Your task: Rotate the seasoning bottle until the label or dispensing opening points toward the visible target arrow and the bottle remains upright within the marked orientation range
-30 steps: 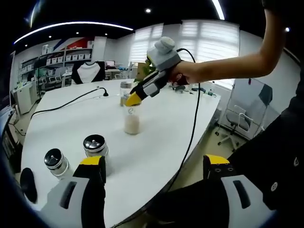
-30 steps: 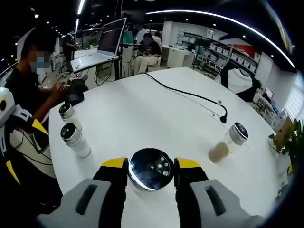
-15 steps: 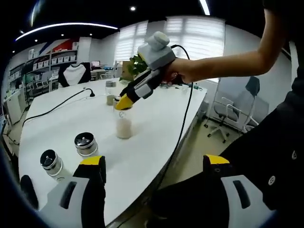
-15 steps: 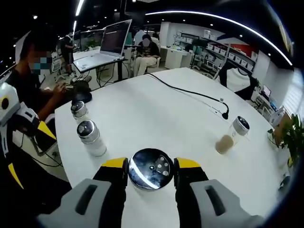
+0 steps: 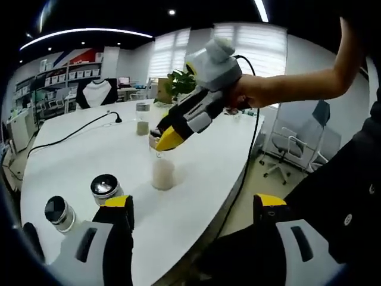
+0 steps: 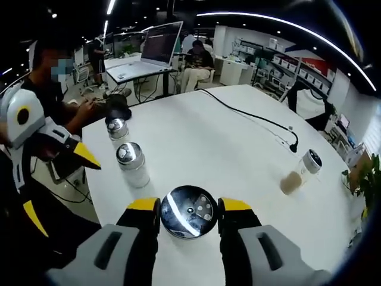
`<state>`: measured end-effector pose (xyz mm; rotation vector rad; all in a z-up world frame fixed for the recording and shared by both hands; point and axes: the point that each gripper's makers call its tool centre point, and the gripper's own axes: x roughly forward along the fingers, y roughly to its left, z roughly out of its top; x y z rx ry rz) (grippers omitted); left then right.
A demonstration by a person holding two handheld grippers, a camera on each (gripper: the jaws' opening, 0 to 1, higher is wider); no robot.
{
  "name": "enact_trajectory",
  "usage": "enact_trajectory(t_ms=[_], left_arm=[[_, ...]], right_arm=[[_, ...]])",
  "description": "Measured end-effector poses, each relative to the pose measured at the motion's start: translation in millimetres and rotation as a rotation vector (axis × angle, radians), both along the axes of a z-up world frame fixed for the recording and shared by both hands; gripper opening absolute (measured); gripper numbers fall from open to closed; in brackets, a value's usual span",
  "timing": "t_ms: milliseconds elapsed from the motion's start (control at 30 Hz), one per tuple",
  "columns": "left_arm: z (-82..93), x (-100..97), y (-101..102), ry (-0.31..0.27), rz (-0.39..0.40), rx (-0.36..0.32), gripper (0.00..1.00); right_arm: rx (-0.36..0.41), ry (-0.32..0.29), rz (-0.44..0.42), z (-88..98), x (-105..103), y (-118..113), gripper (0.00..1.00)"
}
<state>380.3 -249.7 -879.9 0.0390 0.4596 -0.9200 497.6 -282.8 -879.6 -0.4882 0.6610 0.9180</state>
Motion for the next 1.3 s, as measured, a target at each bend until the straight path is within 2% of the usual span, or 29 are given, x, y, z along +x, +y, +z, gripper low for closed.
enact_trajectory(t_ms=[233, 533, 733, 867, 1000, 1300], left_arm=[[-5.3, 18.1, -16.8, 0.006, 0.014, -0.007, 0.86], [-15.8, 31.9, -38.6, -0.007, -0.05, 0.049, 0.83], [-24.2, 44.4, -47.8, -0.012, -0.058, 0.084, 0.82], [-27.2, 52.7, -50.5, -0.019, -0.059, 0.102, 0.82], [-29.8, 61.8, -52.0, -0.024, -0.066, 0.123, 0.81], [-36.6, 77.7, -57.1, -0.023, -0.084, 0.156, 0.78]], right_arm=[[-0.01, 0.016, 0.086, -1.1, -4.1, 1.0, 0.36], [0.022, 0.048, 0.162, -0.9, -5.7, -1.9, 0.36], [0.012, 0.051, 0.241, -0.8, -11.9, -0.6, 0.36], [-0.001, 0.055, 0.313, -0.8, -16.8, -0.3, 0.36], [-0.017, 0.078, 0.44, -1.6, -27.2, 1.1, 0.36], [-0.054, 0.086, 0.623, -2.1, -37.6, 0.6, 0.36]])
